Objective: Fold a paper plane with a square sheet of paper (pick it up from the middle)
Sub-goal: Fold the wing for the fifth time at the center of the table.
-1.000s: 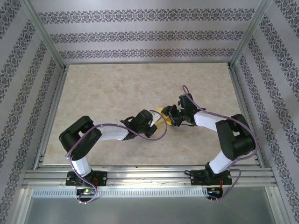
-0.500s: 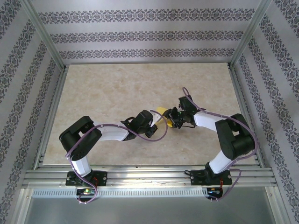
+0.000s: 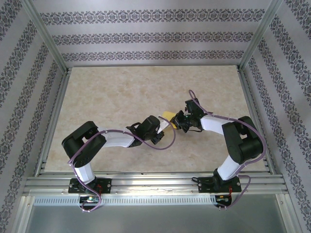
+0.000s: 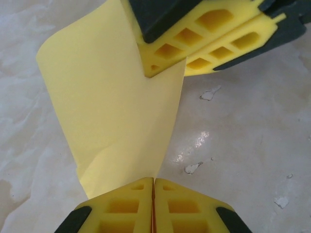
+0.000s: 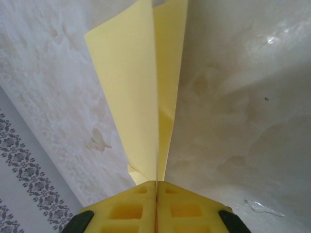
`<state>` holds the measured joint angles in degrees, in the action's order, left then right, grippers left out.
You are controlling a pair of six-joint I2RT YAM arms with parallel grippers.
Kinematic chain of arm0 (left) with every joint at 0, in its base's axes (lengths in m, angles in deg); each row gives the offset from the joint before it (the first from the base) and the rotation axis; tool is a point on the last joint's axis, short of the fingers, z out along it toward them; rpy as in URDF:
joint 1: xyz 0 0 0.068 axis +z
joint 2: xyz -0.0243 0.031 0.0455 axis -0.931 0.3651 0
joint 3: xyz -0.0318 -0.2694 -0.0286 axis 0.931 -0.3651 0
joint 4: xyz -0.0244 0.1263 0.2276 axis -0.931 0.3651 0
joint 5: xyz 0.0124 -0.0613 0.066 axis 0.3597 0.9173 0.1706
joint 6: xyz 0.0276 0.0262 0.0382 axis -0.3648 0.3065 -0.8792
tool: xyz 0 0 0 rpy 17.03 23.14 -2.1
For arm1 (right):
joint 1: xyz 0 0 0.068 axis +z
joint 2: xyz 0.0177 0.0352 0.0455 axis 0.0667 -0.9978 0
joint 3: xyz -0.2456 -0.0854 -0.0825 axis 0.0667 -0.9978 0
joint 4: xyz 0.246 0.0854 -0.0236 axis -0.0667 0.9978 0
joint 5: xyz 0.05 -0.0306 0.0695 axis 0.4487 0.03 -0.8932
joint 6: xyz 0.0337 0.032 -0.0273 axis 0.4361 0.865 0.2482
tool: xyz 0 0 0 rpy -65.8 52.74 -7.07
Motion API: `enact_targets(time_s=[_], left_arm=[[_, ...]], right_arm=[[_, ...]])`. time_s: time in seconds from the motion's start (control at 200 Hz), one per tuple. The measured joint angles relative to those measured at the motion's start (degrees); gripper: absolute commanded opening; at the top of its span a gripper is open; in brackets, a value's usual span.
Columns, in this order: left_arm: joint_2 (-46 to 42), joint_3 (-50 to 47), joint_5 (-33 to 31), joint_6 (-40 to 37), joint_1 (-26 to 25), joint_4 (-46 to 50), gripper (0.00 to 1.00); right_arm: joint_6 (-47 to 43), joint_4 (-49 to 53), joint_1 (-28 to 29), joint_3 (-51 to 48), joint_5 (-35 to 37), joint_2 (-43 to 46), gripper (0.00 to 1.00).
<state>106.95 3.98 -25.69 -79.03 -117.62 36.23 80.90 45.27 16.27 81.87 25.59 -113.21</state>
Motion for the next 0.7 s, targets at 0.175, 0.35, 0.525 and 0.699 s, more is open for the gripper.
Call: enact_targets(time_s=[0.175, 0.35, 0.525, 0.699], left_arm=[[0.04, 0.00, -0.37, -2.40, -0.57, 0.09, 0.25], [0.55, 0.66, -1.84, -4.55, -1.29, 0.68, 0.26], [1.33, 1.33, -3.85, -5.77, -1.92, 1.22, 0.26], [2.05, 2.16, -5.86, -6.40, -1.99, 1.97, 0.24]], right_arm=[[-0.02, -0.81, 0.00, 0.00, -0.52, 0.02, 0.04], [0.00, -1.49, 0.00, -0.02, -0.74, 0.02, 0.04], [0.15, -1.90, -0.09, -0.02, -1.42, 0.02, 0.04], [0.24, -2.40, -0.09, -0.02, -1.55, 0.02, 0.04]])
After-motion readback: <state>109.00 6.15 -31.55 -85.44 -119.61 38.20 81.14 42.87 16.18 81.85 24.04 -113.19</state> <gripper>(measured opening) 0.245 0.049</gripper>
